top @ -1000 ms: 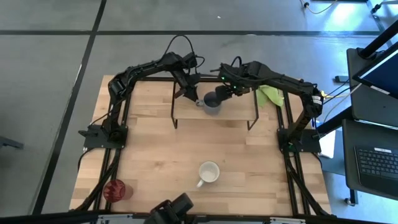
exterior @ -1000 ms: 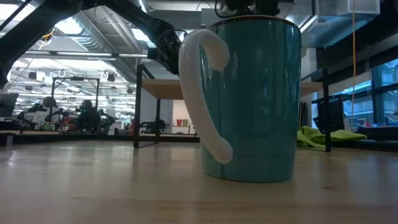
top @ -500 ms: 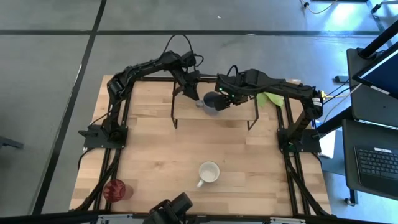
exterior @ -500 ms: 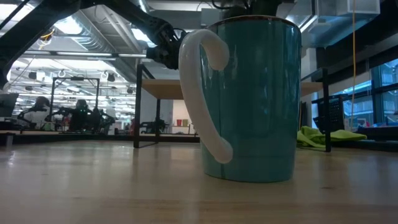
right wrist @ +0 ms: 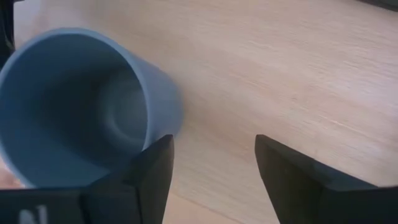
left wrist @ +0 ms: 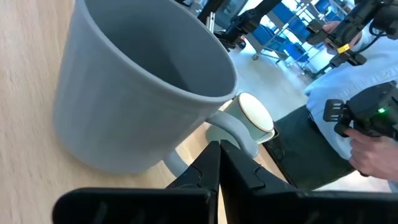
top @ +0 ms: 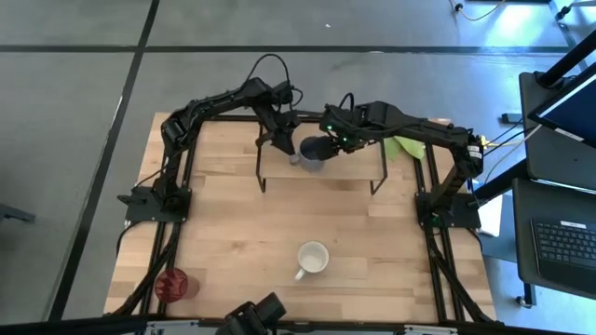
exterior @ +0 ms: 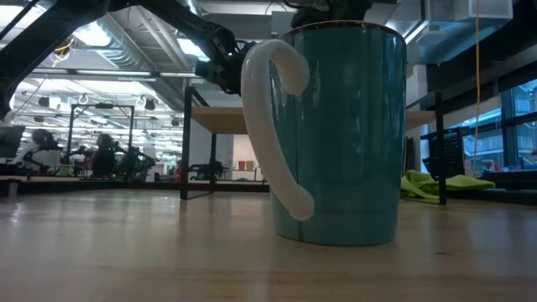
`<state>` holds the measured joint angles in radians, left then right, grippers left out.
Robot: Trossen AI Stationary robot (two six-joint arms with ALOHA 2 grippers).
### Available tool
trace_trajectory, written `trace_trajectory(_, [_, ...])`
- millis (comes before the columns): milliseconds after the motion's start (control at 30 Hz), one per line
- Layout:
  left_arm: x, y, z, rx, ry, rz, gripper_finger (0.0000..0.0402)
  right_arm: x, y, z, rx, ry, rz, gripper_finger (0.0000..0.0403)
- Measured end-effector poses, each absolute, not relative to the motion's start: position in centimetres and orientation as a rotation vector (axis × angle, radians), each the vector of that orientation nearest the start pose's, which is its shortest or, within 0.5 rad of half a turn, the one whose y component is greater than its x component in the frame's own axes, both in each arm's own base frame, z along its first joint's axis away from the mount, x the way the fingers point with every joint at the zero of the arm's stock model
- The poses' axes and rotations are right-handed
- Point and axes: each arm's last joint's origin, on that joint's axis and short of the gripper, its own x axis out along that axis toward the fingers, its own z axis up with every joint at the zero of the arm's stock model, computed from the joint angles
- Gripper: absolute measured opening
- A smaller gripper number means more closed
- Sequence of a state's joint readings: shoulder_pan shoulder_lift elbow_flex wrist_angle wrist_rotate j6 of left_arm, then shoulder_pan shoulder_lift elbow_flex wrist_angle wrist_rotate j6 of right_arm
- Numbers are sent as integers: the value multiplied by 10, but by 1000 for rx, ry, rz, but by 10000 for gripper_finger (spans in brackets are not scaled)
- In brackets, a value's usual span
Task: Stack small to large cups/mugs on shelf
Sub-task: Put the blue mug on the shelf
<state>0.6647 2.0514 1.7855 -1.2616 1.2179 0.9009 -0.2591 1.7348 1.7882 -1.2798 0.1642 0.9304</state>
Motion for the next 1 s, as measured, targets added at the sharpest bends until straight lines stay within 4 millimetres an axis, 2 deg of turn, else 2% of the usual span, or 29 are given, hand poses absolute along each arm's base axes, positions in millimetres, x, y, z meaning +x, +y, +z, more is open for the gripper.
trace_trajectory(467, [333, 213, 253, -422, 606, -781, 2, 325, -105, 348, 837, 929, -905, 227])
trace_trajectory(833, [334, 211, 253, -411, 598, -791, 1, 318, -110, 346, 826, 984, -935, 227])
trace_trajectory(1000, [334, 213, 253, -398, 593, -785, 2, 313, -102, 344, 881, 1083, -904, 227])
